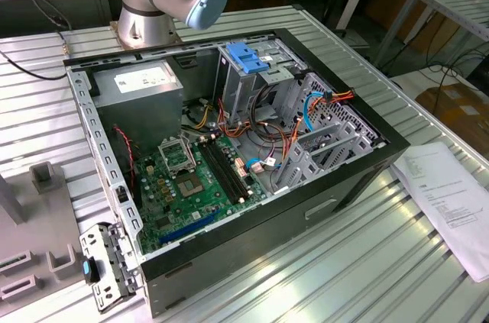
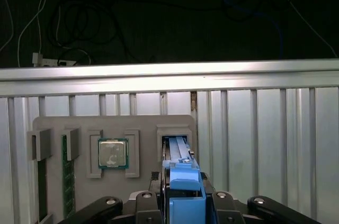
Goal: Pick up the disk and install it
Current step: 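Pick up the disk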
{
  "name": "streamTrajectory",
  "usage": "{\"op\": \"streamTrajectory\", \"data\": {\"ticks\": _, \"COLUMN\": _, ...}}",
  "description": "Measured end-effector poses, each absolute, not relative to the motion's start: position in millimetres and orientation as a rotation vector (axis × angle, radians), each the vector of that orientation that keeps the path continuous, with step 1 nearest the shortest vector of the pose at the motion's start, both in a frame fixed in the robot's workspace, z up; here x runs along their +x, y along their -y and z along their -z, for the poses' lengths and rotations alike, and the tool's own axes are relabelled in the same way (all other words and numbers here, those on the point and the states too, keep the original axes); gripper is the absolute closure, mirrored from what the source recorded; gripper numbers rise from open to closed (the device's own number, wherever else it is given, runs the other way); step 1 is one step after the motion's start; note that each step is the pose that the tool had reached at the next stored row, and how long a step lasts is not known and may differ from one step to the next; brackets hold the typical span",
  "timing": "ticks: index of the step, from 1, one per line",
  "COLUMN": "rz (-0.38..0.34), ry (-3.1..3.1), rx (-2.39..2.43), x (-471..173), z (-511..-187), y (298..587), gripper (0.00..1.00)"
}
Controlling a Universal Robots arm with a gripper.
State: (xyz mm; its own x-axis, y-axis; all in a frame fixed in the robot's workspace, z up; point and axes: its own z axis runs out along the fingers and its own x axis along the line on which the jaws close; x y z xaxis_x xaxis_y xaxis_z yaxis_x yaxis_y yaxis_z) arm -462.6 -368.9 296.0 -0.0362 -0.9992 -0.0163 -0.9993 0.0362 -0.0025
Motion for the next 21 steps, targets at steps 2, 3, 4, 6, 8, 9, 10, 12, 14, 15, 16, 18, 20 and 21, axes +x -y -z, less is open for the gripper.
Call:
{"op": "streamTrajectory", "data": {"ticks": 2, "rz": -0.015, "ry": -2.252, "rx": -2.171, "x": -463, "z": -296, "y": 369, "gripper": 0.63}}
{"op": "streamTrajectory", "data": {"ticks": 3, "rz": -0.015, "ry": -2.251, "rx": -2.171, "x": -462, "z": -297, "y": 369, "gripper": 0.63}}
{"op": "streamTrajectory", "data": {"ticks": 4, "rz": -0.015, "ry": -2.252, "rx": -2.171, "x": -462, "z": -298, "y": 369, "gripper": 0.63}}
{"op": "streamTrajectory", "data": {"ticks": 6, "rz": -0.015, "ry": -2.252, "rx": -2.171, "x": -462, "z": -302, "y": 369, "gripper": 0.63}}
{"op": "streamTrajectory", "data": {"ticks": 8, "rz": -0.015, "ry": -2.252, "rx": -2.171, "x": -462, "z": -307, "y": 369, "gripper": 0.63}}
{"op": "streamTrajectory", "data": {"ticks": 9, "rz": -0.015, "ry": -2.251, "rx": -2.171, "x": -462, "z": -307, "y": 369, "gripper": 0.63}}
{"op": "streamTrajectory", "data": {"ticks": 10, "rz": -0.015, "ry": -2.252, "rx": -2.171, "x": -462, "z": -308, "y": 369, "gripper": 0.63}}
{"op": "streamTrajectory", "data": {"ticks": 12, "rz": -0.015, "ry": -2.252, "rx": -2.172, "x": -462, "z": -308, "y": 369, "gripper": 0.63}}
{"op": "streamTrajectory", "data": {"ticks": 14, "rz": -0.015, "ry": -2.251, "rx": -2.171, "x": -462, "z": -306, "y": 369, "gripper": 0.63}}
{"op": "streamTrajectory", "data": {"ticks": 15, "rz": -0.015, "ry": -2.252, "rx": -2.171, "x": -462, "z": -304, "y": 369, "gripper": 0.63}}
{"op": "streamTrajectory", "data": {"ticks": 16, "rz": -0.015, "ry": -2.252, "rx": -2.172, "x": -462, "z": -303, "y": 369, "gripper": 0.63}}
{"op": "streamTrajectory", "data": {"ticks": 18, "rz": -0.015, "ry": -2.252, "rx": -2.171, "x": -462, "z": -299, "y": 369, "gripper": 0.63}}
{"op": "streamTrajectory", "data": {"ticks": 20, "rz": -0.015, "ry": -2.252, "rx": -2.172, "x": -462, "z": -298, "y": 369, "gripper": 0.63}}
{"op": "streamTrajectory", "data": {"ticks": 21, "rz": -0.015, "ry": -2.252, "rx": -2.172, "x": -462, "z": -296, "y": 369, "gripper": 0.63}}
